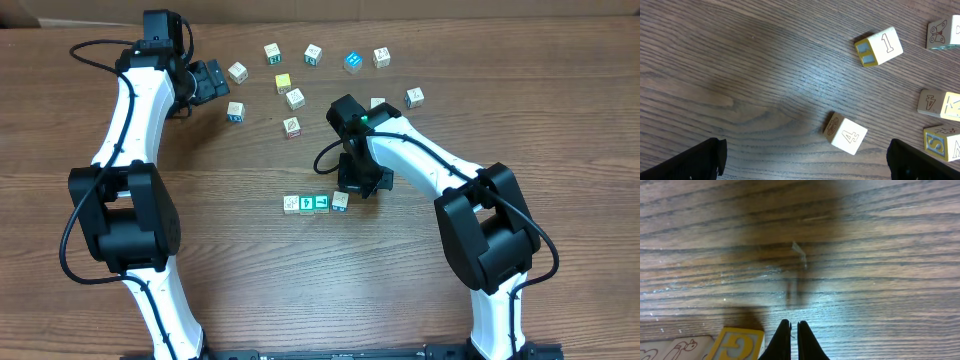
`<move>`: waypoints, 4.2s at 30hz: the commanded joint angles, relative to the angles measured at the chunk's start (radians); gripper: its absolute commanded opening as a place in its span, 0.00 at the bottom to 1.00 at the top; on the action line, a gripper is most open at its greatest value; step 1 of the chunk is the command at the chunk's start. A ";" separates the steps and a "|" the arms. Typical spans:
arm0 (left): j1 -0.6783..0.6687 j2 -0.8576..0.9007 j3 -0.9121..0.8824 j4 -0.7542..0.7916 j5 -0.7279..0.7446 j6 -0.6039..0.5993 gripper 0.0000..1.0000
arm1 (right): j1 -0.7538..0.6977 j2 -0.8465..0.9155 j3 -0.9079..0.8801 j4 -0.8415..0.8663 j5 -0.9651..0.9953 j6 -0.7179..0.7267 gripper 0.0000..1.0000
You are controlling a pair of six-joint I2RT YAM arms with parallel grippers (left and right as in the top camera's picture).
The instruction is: Form a circle
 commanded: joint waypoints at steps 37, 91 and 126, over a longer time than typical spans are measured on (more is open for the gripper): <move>-0.007 -0.006 0.013 0.000 0.004 -0.021 1.00 | 0.033 0.002 -0.006 0.051 -0.022 -0.005 0.04; -0.007 -0.006 0.013 0.000 0.003 -0.021 1.00 | 0.050 0.002 -0.006 0.184 -0.060 -0.040 0.04; -0.007 -0.006 0.013 0.000 0.004 -0.021 1.00 | 0.071 0.002 -0.006 0.139 -0.087 -0.047 0.04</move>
